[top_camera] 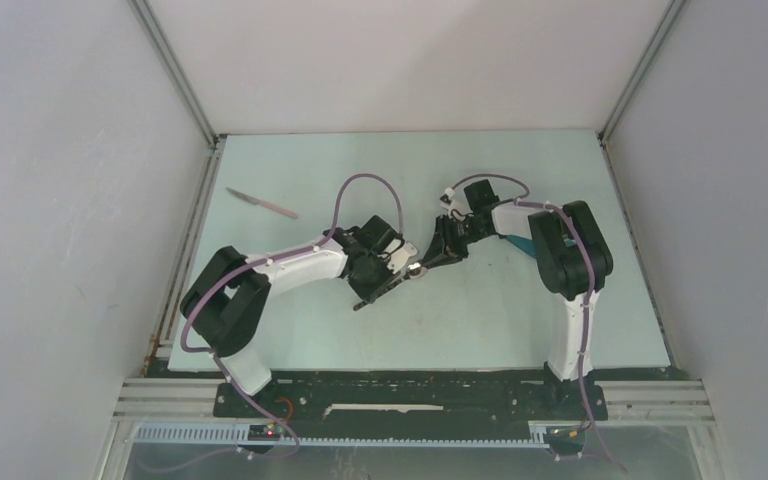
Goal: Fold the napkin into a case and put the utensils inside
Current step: Pass from the left arm to the right, then insert the spoon into the folded napkin.
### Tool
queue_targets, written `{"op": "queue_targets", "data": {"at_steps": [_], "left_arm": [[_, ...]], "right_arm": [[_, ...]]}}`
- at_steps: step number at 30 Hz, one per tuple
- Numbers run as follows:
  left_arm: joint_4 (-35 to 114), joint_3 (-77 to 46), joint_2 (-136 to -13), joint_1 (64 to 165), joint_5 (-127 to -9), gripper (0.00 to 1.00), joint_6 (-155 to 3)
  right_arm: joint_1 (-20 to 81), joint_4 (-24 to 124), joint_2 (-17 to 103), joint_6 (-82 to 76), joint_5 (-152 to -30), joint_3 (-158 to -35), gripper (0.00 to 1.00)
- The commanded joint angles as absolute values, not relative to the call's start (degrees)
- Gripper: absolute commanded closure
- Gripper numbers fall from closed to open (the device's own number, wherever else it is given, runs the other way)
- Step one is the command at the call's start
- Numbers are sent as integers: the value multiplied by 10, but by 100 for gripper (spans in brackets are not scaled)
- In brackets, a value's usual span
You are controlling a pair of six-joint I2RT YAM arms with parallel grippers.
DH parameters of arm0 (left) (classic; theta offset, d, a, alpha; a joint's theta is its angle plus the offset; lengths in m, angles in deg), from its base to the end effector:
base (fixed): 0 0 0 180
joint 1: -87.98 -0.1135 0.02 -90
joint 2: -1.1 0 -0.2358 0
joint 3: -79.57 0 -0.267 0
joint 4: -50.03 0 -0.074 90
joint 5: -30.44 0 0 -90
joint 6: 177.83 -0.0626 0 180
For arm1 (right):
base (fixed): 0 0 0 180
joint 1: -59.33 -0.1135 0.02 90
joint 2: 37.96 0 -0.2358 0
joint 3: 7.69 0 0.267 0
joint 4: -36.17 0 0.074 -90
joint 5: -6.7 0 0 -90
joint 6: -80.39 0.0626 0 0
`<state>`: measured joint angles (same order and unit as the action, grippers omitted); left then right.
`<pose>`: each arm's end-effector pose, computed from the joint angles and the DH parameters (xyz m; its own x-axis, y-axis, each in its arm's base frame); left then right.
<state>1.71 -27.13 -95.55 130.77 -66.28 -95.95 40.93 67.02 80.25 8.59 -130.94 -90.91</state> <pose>0.2411 -0.2331 0.1126 -0.5905 0.7378 -0.3270 0.7930 0.6057 -0.0655 0.3628 0.1694 0.0622 -0.9785 -0.1037 -0.1782 -0.2042 0.6066 0.7683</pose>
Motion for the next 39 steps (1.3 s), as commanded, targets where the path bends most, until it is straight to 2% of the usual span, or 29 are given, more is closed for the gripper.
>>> {"op": "queue_targets", "data": {"at_steps": [1,3,5,9,11,13,14,20,23,26,31,35,39], "left_arm": [[31,-277,-939,1314,-674,100,-978],[29,-275,-938,1315,-669,100,-975],[18,-262,-940,1315,-660,94,-962],[-9,-216,-924,1308,-646,63,-913],[-2,-200,-892,1307,-631,53,-876],[14,-188,-853,1307,-640,34,-831],[29,-190,-832,1308,-653,30,-807],[138,-241,-721,1315,-781,29,-697],[164,-269,-689,1320,-801,29,-671],[182,-297,-661,1320,-818,30,-666],[193,-327,-619,1321,-814,30,-691],[192,-339,-594,1330,-792,30,-707],[169,-334,-581,1367,-744,30,-737]], "right_arm": [[396,674,820,59,-1320,-930,68],[394,674,824,62,-1325,-934,82],[390,684,809,62,-1322,-934,99],[401,717,716,78,-1270,-909,100],[438,716,647,96,-1256,-871,100],[481,713,571,109,-1236,-823,100],[504,718,532,110,-1223,-802,100],[725,778,362,106,-1224,-702,100],[840,785,255,84,-1197,-671,100],[921,791,198,51,-1155,-665,100],[1112,801,204,14,-1232,-666,100],[1160,790,237,-1,-1229,-679,100],[1226,772,281,7,-1288,-681,100]]}}
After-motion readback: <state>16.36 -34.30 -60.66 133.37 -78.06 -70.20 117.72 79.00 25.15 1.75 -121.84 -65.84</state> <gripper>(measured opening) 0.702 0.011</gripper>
